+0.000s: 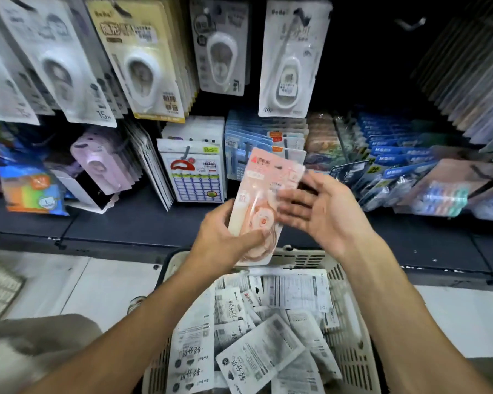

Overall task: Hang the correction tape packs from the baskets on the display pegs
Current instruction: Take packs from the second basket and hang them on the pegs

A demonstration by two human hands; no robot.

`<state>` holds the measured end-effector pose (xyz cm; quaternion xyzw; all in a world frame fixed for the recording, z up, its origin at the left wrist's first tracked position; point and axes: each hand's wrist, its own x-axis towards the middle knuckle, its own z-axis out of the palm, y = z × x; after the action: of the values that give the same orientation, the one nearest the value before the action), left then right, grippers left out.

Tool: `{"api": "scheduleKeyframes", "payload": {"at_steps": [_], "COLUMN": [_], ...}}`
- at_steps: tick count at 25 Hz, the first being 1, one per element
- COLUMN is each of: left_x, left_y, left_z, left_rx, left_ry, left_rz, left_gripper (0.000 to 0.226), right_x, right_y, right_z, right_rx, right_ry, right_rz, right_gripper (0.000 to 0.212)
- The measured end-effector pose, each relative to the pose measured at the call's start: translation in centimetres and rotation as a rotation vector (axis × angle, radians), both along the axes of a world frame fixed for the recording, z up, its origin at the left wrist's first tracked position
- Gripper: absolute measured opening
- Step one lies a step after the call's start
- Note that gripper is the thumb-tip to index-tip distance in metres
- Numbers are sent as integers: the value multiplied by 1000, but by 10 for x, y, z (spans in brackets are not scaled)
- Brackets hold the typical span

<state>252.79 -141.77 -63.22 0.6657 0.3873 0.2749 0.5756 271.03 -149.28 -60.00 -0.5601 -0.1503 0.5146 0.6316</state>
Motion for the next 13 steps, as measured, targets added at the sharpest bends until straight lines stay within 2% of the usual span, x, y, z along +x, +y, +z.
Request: {"api": "scheduleKeyframes", "payload": {"at_steps": [2, 3, 5, 6, 9, 10, 13], "left_x": [10, 16, 28, 31, 33, 34, 44], "left_y": [6, 8, 11, 14, 27, 28, 22], "left_z": [22, 35, 61, 74, 105, 110, 120], "left_rx": [-149, -181, -224, -279, -482, -469, -360], "left_ry": [-174, -247, -337, -392, -585, -601, -551], "left_rz": [81, 96, 80, 50, -83, -99, -35], "left_gripper": [35, 36, 44, 49, 45, 45, 46], "right_x": [-6, -10, -17, -15, 4, 12, 35], "right_y": [-7, -10, -11, -11, -12, -14, -28], "right_z": [16, 25, 44, 53, 86, 95, 116], "right_rx": [-84, -66, 12, 62, 199, 217, 175], "right_ry": [-481, -600, -656, -651, -402, -365, -473], "right_rz": [31, 107, 224, 199, 22, 11, 69], "right_gripper": [61, 73, 83, 84, 80, 75, 70]}}
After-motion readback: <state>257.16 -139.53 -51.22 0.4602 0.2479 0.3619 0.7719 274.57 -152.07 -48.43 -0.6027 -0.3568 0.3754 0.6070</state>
